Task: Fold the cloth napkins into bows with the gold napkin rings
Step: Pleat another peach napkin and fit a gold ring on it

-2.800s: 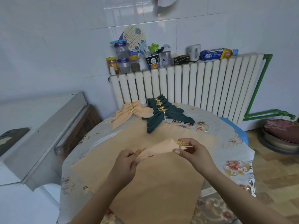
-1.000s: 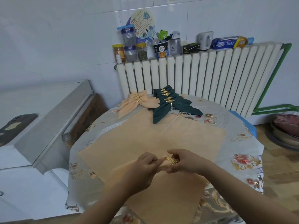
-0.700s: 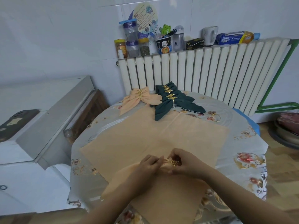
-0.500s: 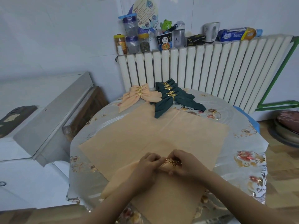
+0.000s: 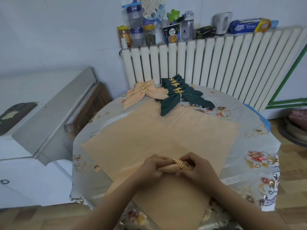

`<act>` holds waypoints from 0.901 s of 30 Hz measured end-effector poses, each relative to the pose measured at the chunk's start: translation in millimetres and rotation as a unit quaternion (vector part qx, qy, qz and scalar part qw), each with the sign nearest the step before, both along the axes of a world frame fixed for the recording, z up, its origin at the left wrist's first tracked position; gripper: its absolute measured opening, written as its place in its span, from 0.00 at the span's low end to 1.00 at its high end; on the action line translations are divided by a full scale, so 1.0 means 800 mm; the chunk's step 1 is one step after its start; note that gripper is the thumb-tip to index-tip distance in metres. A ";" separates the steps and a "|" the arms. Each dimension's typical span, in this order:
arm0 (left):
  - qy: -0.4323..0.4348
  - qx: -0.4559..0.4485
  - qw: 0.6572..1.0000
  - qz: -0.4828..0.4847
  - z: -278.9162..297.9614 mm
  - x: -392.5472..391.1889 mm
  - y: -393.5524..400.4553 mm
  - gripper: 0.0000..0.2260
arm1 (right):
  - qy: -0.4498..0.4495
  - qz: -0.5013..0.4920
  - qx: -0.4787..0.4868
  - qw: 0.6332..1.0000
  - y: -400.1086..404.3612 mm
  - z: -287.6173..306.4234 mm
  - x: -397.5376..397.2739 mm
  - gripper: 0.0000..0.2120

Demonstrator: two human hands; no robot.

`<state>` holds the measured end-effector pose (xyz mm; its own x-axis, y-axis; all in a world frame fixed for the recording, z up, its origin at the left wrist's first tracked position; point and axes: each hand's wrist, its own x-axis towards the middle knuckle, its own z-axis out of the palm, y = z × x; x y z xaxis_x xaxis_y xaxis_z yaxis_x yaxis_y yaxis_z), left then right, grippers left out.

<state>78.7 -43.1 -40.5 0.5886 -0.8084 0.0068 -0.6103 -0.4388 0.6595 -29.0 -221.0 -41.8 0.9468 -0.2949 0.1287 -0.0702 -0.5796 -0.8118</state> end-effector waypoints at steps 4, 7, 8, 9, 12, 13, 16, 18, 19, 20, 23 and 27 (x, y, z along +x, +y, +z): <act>-0.031 0.070 0.996 -0.053 0.006 0.000 -0.005 0.24 | -0.021 0.008 -0.007 1.000 0.002 -0.004 0.001 0.19; 0.001 0.072 0.996 -0.057 0.001 0.005 -0.004 0.20 | -0.037 0.023 -0.010 0.999 0.002 -0.006 0.003 0.24; 0.025 0.047 0.998 -0.044 0.001 0.005 -0.004 0.20 | -0.034 0.027 -0.012 0.999 0.001 -0.005 0.003 0.25; 0.051 0.017 0.998 -0.026 -0.001 0.003 -0.003 0.20 | -0.025 0.032 -0.015 0.999 0.001 -0.005 0.003 0.26; 0.065 -0.041 0.996 0.054 0.003 -0.010 -0.006 0.25 | 0.011 0.058 -0.017 0.998 -0.006 -0.001 0.000 0.27; 0.071 -0.047 0.993 0.084 0.001 -0.013 -0.007 0.25 | 0.025 0.072 -0.015 0.997 -0.008 -0.001 -0.001 0.26; 0.054 -0.045 0.992 0.104 0.005 -0.016 -0.013 0.29 | 0.044 0.078 -0.004 0.996 -0.016 0.000 -0.003 0.21; -0.039 0.000 0.998 0.050 0.010 -0.016 -0.021 0.32 | 0.042 0.066 0.003 0.997 -0.018 -0.003 -0.003 0.20; -0.085 0.013 0.996 0.025 0.013 -0.016 -0.026 0.33 | 0.041 0.060 0.006 0.997 -0.018 -0.004 -0.002 0.20; -0.104 0.011 0.994 0.012 0.015 -0.018 -0.030 0.32 | 0.039 0.056 0.008 0.998 -0.016 -0.006 -0.002 0.19; -0.108 -0.026 0.994 0.003 0.014 -0.026 -0.034 0.23 | 0.031 0.059 -0.006 0.998 -0.013 -0.006 0.000 0.12; -0.096 -0.047 0.994 0.007 0.011 -0.028 -0.024 0.17 | 0.029 0.086 -0.054 0.994 -0.010 -0.008 0.000 0.11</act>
